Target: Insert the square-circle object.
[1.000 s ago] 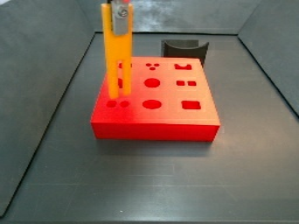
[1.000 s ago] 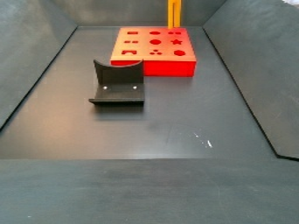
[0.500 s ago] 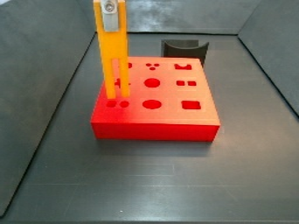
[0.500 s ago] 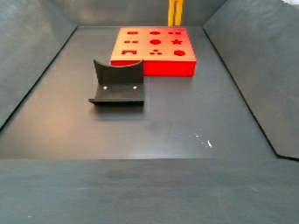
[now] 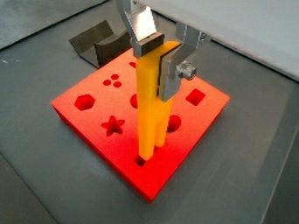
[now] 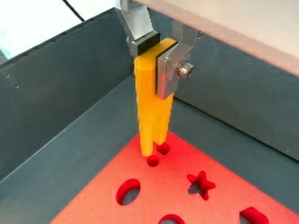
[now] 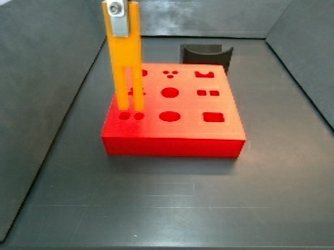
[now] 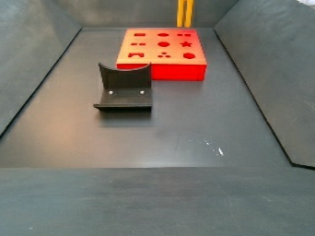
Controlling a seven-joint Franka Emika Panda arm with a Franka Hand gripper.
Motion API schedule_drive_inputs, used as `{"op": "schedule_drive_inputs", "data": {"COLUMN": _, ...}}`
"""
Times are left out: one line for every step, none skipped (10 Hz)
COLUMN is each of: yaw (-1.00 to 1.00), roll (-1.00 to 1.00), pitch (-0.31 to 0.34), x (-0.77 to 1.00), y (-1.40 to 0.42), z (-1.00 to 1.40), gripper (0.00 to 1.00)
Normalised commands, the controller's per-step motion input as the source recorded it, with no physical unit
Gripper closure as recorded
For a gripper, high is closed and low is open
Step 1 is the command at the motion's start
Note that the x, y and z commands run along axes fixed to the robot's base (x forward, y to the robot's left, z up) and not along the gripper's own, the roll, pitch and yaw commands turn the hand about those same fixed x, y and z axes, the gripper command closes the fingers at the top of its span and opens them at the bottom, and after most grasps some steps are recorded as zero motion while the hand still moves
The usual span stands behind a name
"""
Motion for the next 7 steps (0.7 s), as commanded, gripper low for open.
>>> {"op": "schedule_drive_inputs", "data": {"yaw": 0.00, "roll": 0.12, "pitch": 0.036, "x": 0.19, "y": 0.00, "z": -0.08, "gripper": 1.00}}
{"op": "schedule_drive_inputs", "data": {"yaw": 0.00, "roll": 0.36, "pitch": 0.004, "x": 0.11, "y": 0.07, "z": -0.01, "gripper": 1.00}}
{"op": "schedule_drive_inputs", "data": {"yaw": 0.00, "roll": 0.48, "pitch": 0.000, "x": 0.00, "y": 0.01, "z": -0.04, "gripper": 1.00}}
{"op": "schedule_drive_inputs", "data": {"yaw": 0.06, "roll": 0.50, "pitch": 0.000, "x": 0.00, "y": 0.00, "z": -0.10, "gripper": 1.00}}
{"op": "schedule_drive_inputs", "data": {"yaw": 0.28, "roll": 0.38, "pitch": -0.030, "x": -0.05, "y": -0.11, "z": -0.19, "gripper": 1.00}}
{"op": "schedule_drive_inputs", "data": {"yaw": 0.13, "roll": 0.00, "pitch": -0.121, "x": -0.20, "y": -0.12, "z": -0.11, "gripper": 1.00}}
{"op": "schedule_drive_inputs", "data": {"yaw": 0.13, "roll": -0.09, "pitch": -0.143, "x": -0.16, "y": -0.05, "z": -0.07, "gripper": 1.00}}
